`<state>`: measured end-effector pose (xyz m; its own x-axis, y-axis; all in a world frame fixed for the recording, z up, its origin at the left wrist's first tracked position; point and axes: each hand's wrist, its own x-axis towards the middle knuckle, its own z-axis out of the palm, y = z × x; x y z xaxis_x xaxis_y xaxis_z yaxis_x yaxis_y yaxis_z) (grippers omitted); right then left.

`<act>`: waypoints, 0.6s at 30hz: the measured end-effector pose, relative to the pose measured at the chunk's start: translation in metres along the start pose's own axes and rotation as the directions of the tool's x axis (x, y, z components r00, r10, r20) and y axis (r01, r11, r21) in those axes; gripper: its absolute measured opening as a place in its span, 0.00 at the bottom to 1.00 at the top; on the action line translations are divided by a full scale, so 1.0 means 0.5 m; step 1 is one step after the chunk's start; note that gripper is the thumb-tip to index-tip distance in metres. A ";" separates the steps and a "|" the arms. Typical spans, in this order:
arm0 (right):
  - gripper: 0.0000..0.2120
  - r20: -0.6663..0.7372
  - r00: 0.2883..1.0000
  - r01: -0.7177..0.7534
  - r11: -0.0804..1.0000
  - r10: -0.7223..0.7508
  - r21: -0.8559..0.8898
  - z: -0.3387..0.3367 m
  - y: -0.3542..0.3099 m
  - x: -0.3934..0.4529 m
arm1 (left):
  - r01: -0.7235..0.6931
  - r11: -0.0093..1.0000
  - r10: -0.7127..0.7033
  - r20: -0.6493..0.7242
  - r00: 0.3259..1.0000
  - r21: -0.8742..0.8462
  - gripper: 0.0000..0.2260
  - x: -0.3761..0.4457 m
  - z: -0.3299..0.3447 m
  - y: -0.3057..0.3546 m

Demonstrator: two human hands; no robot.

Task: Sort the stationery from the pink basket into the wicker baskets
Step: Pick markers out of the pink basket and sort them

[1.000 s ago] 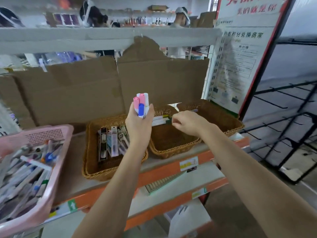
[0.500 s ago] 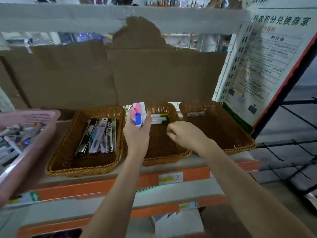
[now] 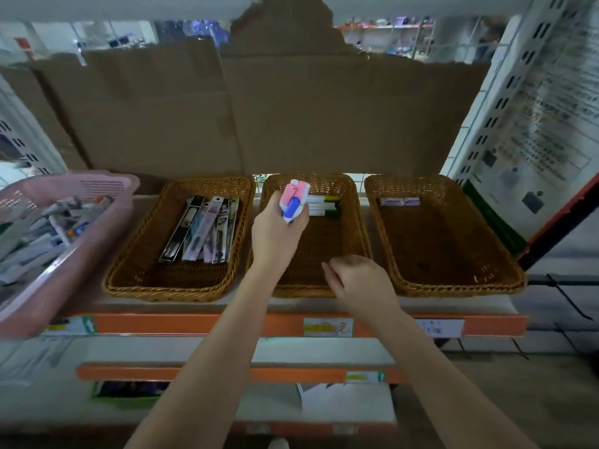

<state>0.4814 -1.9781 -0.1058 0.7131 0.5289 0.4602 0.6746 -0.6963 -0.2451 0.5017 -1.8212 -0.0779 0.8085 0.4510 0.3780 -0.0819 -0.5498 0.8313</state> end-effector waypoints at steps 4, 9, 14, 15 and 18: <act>0.18 -0.099 0.995 0.017 1.000 -0.018 -0.007 0.011 -0.001 -0.004 | -0.190 0.902 0.024 0.394 0.919 0.387 0.07 0.071 0.037 -0.027; 0.19 -0.155 0.988 0.001 0.999 -0.008 -0.043 0.021 0.001 -0.007 | -0.548 0.639 0.042 0.687 0.725 0.540 0.12 0.130 0.089 -0.047; 0.19 -0.166 0.986 -0.014 0.998 0.003 -0.069 0.020 0.003 -0.008 | -0.581 0.632 -0.033 0.766 0.641 0.513 0.20 0.180 0.118 -0.060; 0.19 -0.170 0.986 -0.015 0.997 0.003 -0.075 0.020 0.002 -0.008 | -0.597 0.627 -0.028 0.780 0.625 0.501 0.22 0.187 0.122 -0.060; 0.19 -0.181 0.983 -0.024 0.997 0.010 -0.076 0.020 0.002 -0.007 | -0.628 0.615 -0.030 0.810 0.585 0.477 0.27 0.201 0.125 -0.061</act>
<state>0.4812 -1.9756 -0.1164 0.6733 0.4256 0.6046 0.6410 -0.7436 -0.1903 0.6219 -1.8029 -0.0906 0.9479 -0.2892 -0.1340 -0.2806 -0.9566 0.0791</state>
